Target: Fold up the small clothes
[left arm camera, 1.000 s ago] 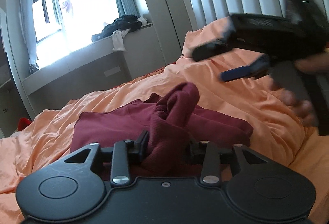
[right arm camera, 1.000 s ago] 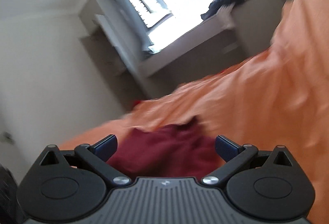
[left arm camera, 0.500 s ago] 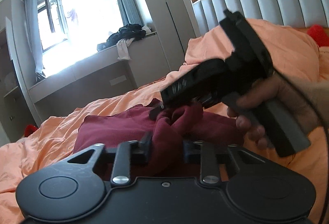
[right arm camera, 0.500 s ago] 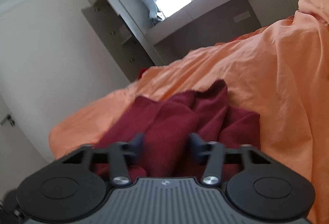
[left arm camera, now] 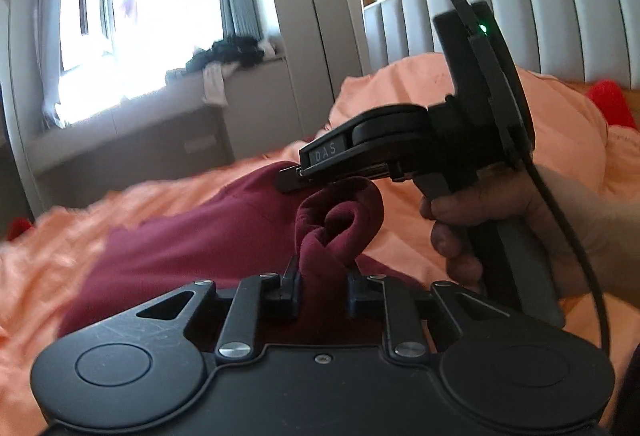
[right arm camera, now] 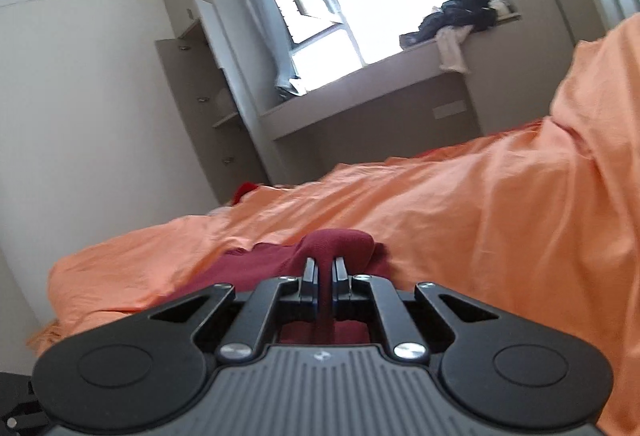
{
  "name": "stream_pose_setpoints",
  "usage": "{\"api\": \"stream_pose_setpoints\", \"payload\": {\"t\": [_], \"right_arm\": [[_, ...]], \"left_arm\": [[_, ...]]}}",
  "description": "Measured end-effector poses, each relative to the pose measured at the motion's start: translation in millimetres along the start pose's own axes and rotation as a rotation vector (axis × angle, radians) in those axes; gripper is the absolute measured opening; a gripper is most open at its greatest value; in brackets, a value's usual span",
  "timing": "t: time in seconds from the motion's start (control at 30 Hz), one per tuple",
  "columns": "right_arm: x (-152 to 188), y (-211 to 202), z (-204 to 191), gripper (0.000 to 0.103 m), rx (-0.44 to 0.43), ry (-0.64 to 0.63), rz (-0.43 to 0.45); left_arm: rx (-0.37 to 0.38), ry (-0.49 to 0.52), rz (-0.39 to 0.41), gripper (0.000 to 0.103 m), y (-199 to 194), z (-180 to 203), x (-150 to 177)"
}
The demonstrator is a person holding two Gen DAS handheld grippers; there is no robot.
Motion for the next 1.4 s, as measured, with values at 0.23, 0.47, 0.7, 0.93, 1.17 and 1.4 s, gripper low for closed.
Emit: {"api": "stream_pose_setpoints", "payload": {"t": [0.23, 0.47, 0.7, 0.93, 1.17, 1.4], "right_arm": [[14, 12, 11, 0.006, 0.062, -0.010, -0.072], [18, 16, 5, 0.009, 0.079, -0.045, -0.088], [20, 9, 10, 0.046, 0.115, -0.027, -0.084], [20, -11, 14, 0.092, 0.095, 0.030, -0.064], [29, -26, 1, 0.103, 0.035, 0.015, -0.099], [49, -27, -18, 0.103, 0.129, -0.109, -0.211]], "left_arm": [[0.033, -0.006, -0.067, 0.024, 18, 1, 6], [0.114, -0.037, -0.070, 0.055, -3, -10, 1], [0.068, -0.133, -0.059, 0.083, -31, -36, -16], [-0.156, -0.217, -0.034, 0.102, -53, -86, -28], [-0.256, -0.343, -0.052, 0.102, -61, -139, -18], [-0.196, -0.500, -0.094, 0.102, -50, -167, 15]]}}
Point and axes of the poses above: each gripper's, at about its wrist camera, not at the fingertips, and y roughly the way its jaws point, z to its right, x to its underside, the point moved 2 cm from there along y, roughly the way its jaws point, and after that the axes turned 1 degree about x, right-handed, at the moved point
